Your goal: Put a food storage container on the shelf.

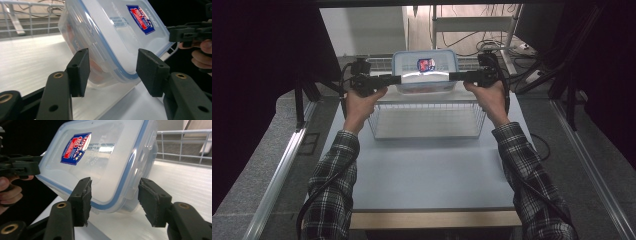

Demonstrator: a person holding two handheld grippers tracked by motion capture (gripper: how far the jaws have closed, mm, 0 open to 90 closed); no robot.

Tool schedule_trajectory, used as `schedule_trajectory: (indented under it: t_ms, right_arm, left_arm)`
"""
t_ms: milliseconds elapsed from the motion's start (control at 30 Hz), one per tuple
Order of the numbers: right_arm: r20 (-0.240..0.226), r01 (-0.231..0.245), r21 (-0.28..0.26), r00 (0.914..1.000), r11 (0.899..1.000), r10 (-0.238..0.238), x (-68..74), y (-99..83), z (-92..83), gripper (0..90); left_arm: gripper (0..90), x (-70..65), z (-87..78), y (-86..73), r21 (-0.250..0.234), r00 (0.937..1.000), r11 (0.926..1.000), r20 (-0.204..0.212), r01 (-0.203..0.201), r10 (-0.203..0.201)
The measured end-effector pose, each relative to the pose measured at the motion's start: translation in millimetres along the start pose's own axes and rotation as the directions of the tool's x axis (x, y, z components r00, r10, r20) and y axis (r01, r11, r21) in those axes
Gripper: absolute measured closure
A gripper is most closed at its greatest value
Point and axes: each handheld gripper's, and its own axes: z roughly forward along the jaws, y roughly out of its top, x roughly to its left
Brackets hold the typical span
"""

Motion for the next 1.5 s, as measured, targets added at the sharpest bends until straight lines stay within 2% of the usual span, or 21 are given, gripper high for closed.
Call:
schedule_trajectory:
  t_ms: [67, 167, 300, 400, 433, 533, 600, 667, 733, 800, 967, 1033, 1133, 1233, 1367, 1500]
  right_arm:
    - [0.016, 0.006, -0.016, 0.9999, 1.000, -0.005, 0.4, 0.2, -1.1, 45.6]
    - [0.027, 0.008, -0.024, 0.9996, 1.000, -0.007, 1.9, 1.7, -0.5, 45.0]
    - [0.037, -0.009, -0.022, 0.9993, 1.000, 0.010, 3.1, 2.9, 0.3, 45.0]
    - [0.039, -0.006, -0.025, 0.9992, 1.000, 0.007, 3.6, 2.6, 0.1, 45.1]
    - [0.037, -0.006, -0.026, 0.9993, 1.000, 0.007, 3.4, 2.4, 0.0, 45.2]
    - [0.034, 0.001, -0.026, 0.9994, 1.000, 0.000, 3.5, 2.0, -0.7, 45.1]
    - [0.025, 0.021, -0.030, 0.9995, 0.999, -0.021, 3.5, 1.6, -2.8, 41.3]
    - [0.015, 0.047, -0.027, 0.9988, 0.999, -0.047, 3.9, 0.7, -5.5, 36.5]
    - [0.006, 0.072, -0.031, 0.9974, 0.997, -0.072, 5.1, -0.5, -8.2, 32.1]
    - [-0.005, 0.090, -0.046, 0.9959, 0.995, -0.091, 7.7, -2.7, -11.9, 28.6]
    - [0.007, 0.158, -0.038, 0.9875, 0.987, -0.158, 16.2, -9.1, -17.3, 20.2]
    - [0.013, 0.182, -0.038, 0.9833, 0.983, -0.181, 19.2, -11.8, -18.8, 17.8]
    - [0.030, 0.213, -0.036, 0.9769, 0.976, -0.211, 22.9, -16.6, -20.6, 14.2]
    - [0.037, 0.225, -0.037, 0.9740, 0.974, -0.223, 23.5, -22.0, -22.4, 12.4]
    - [0.022, 0.225, -0.047, 0.9743, 0.973, -0.224, 23.0, -29.5, -25.1, 11.0]
    - [0.023, 0.236, -0.052, 0.9717, 0.970, -0.235, 24.8, -36.9, -28.2, 9.8]
  left_arm:
    - [43.7, 0.5, -0.7, 1.4, -0.013, 0.9997, 0.9999, -0.025, -0.001, 0.001]
    - [43.7, 3.8, 0.3, 3.1, -0.023, 0.9995, 0.9996, -0.027, 0.019, -0.019]
    - [43.8, 4.1, 1.7, 5.5, -0.032, 0.9985, 0.9994, -0.053, 0.014, -0.015]
    - [43.7, 4.3, 1.6, 5.7, -0.030, 0.9986, 0.9995, -0.052, 0.012, -0.014]
    - [43.7, 3.9, 1.5, 5.7, -0.030, 0.9985, 0.9995, -0.054, 0.009, -0.010]
    - [42.2, -1.0, 0.1, 5.1, -0.029, 0.9955, 0.9986, -0.085, -0.045, 0.042]
    - [35.2, -4.5, -1.2, 3.1, -0.031, 0.9964, 0.9967, -0.041, -0.075, 0.074]
    - [31.1, -9.6, -3.1, 0.4, -0.019, 0.9916, 0.9920, -0.037, -0.124, 0.124]
    - [27.4, -14.4, -3.4, -3.0, -0.015, 0.9884, 0.9884, -0.017, -0.151, 0.151]
    - [24.5, -19.6, -5.1, -8.0, -0.006, 0.9819, 0.9821, -0.021, -0.188, 0.188]
    - [17.9, -24.5, -8.3, -16.7, 0.005, 0.9770, 0.9771, 0.018, -0.213, 0.213]
    - [14.9, -25.4, -10.2, -20.2, 0.010, 0.9708, 0.9711, 0.030, -0.238, 0.238]
    - [11.9, -26.4, -13.0, -26.3, -0.010, 0.9673, 0.9679, 0.035, -0.251, 0.251]
    - [8.8, -25.8, -14.8, -33.5, -0.021, 0.9656, 0.9673, 0.058, -0.253, 0.253]
    - [4.0, -28.2, -17.0, -42.0, 0.004, 0.9626, 0.9644, 0.062, -0.264, 0.264]
    - [1.4, -35.1, -20.4, -50.1, -0.001, 0.9529, 0.9541, 0.049, -0.299, 0.299]
